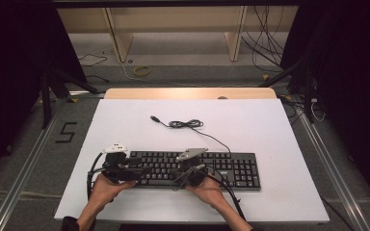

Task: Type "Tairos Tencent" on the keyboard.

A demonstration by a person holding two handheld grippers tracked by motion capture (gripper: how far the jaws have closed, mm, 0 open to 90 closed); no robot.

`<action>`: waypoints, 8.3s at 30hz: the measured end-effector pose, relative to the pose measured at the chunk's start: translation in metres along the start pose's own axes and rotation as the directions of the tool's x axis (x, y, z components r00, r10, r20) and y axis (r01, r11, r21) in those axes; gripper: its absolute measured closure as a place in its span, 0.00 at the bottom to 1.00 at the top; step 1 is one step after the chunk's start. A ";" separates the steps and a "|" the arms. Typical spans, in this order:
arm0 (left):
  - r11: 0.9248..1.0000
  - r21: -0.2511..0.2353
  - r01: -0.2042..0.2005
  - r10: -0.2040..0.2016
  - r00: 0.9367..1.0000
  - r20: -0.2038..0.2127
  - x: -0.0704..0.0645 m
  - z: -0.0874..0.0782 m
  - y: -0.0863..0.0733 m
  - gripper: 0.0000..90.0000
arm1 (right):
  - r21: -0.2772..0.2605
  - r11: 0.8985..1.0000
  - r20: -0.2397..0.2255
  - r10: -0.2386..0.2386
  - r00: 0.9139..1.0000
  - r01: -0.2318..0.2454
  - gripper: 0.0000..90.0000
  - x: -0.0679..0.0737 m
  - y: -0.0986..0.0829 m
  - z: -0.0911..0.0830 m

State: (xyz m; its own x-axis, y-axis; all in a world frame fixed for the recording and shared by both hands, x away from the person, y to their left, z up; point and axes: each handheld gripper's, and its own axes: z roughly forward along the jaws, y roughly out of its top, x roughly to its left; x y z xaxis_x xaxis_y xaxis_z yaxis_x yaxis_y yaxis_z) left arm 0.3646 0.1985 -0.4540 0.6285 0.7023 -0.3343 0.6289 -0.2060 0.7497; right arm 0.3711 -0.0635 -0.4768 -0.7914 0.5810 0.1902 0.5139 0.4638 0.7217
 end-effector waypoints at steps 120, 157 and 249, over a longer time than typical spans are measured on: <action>0.987 0.107 -0.119 0.116 0.993 0.035 -0.012 0.053 0.022 0.95 | -0.217 0.971 0.017 0.109 0.994 -0.103 0.39 -0.025 -0.043 -0.095; 0.986 0.112 -0.123 0.124 0.992 -0.006 -0.010 0.057 0.019 0.92 | -0.221 0.970 0.019 0.110 0.994 -0.103 0.39 -0.024 -0.044 -0.096; 0.991 -0.105 -0.079 0.092 0.988 0.125 -0.023 -0.006 -0.026 0.29 | -0.315 0.943 0.106 0.148 0.983 -0.108 0.35 -0.036 -0.100 -0.150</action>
State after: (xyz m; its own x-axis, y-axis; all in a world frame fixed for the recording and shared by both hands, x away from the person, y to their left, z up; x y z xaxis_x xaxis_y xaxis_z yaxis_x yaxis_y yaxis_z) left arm 0.3313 0.1916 -0.4622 0.7358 0.5897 -0.3329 0.5258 -0.1876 0.8297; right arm 0.2989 -0.2311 -0.4562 -0.6672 0.7106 0.2236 0.4660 0.1640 0.8694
